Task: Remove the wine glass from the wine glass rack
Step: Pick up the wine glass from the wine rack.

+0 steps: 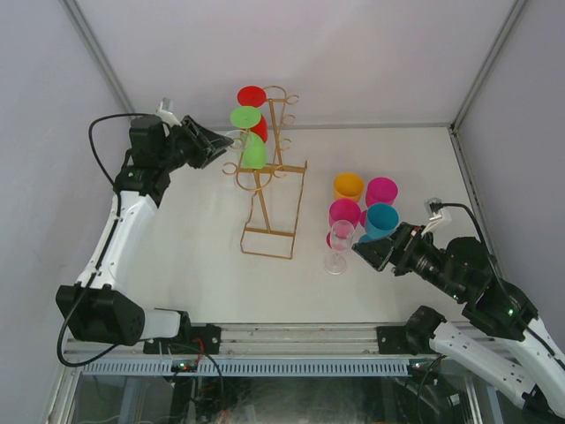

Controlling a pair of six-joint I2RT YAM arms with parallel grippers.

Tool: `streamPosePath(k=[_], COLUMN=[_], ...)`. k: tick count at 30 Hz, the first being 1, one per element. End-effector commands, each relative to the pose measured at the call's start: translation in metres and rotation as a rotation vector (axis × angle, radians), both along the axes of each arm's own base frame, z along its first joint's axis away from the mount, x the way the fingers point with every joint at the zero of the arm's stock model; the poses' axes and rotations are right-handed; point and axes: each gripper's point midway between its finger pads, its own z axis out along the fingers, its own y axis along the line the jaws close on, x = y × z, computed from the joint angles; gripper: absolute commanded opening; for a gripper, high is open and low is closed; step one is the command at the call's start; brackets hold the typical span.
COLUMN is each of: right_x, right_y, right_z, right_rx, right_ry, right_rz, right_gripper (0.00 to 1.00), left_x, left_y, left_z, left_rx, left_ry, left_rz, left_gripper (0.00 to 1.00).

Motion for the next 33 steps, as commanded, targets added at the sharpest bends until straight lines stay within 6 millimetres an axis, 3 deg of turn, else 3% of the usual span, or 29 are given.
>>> streamPosePath(k=[1,17,33], right_x=[0.0018,0.0013,0.002], right_y=[0.0023,0.0047,0.0043], right_z=[-0.0007,-0.0028,-0.0066], right_rx=[0.009,0.012,0.003], right_ry=[0.007,0.018,0.024], right_rz=[-0.001,0.007,0.004], right_gripper=[0.79,0.79,0.79], left_x=[0.0001,-0.0007,0.0006], left_y=[-0.0053,0.0022,-0.0042], left_z=[0.0317,0.0319,0.0327], left_rx=[0.002,0.087,0.071], left_ry=[-0.088,-0.088,-0.08], left_rz=[-0.036,-0.006,-0.029], left_gripper=[0.42,0.27,0.27])
